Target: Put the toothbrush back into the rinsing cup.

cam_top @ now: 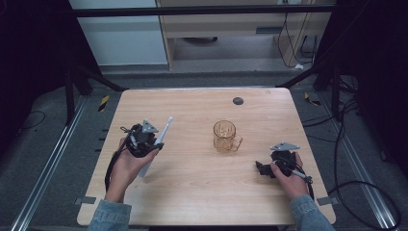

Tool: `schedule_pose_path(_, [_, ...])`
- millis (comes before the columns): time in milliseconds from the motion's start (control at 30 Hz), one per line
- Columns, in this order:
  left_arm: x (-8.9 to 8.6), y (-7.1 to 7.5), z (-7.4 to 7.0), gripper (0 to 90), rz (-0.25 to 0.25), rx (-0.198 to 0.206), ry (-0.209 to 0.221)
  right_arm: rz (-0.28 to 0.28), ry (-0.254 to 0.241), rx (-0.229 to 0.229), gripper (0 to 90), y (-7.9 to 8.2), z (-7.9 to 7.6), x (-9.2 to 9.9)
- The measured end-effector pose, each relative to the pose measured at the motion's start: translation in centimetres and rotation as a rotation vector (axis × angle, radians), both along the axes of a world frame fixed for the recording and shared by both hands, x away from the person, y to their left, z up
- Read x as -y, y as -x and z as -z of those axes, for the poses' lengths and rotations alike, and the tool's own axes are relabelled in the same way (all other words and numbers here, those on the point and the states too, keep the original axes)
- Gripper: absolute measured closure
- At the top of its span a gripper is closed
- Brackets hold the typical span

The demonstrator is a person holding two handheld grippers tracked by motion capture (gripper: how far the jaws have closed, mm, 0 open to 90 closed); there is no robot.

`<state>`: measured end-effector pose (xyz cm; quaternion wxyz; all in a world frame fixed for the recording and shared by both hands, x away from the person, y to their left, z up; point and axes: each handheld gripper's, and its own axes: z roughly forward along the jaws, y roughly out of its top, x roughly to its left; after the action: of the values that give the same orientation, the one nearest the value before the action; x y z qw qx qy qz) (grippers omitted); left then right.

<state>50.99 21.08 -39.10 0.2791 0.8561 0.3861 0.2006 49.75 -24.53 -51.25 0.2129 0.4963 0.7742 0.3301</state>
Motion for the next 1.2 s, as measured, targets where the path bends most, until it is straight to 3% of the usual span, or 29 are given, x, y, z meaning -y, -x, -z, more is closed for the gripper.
schedule_pose_path(333, [0.5,-0.7,0.3,67.5,0.015,-0.01,0.049,0.001,0.0,0.0,0.3,0.0,0.0,0.0])
schedule_pose_path(633, [1.8,-0.7,-0.9,67.5,0.034,0.014,0.057,0.0,0.001,0.0,0.4,0.0,0.0,0.0])
schedule_pose_path(733, [2.8,-0.8,-1.3,67.5,0.048,0.028,0.059,0.001,0.0,0.0,0.3,0.0,0.0,0.0])
schedule_pose_path(967, [5.4,-1.1,-1.6,67.5,0.105,0.022,0.02,0.001,0.0,-0.001,0.3,0.0,0.0,0.0])
schedule_pose_path(1200, [7.3,-1.3,-2.0,67.5,0.134,0.031,0.026,0.001,0.0,-0.001,0.4,0.0,0.0,0.0])
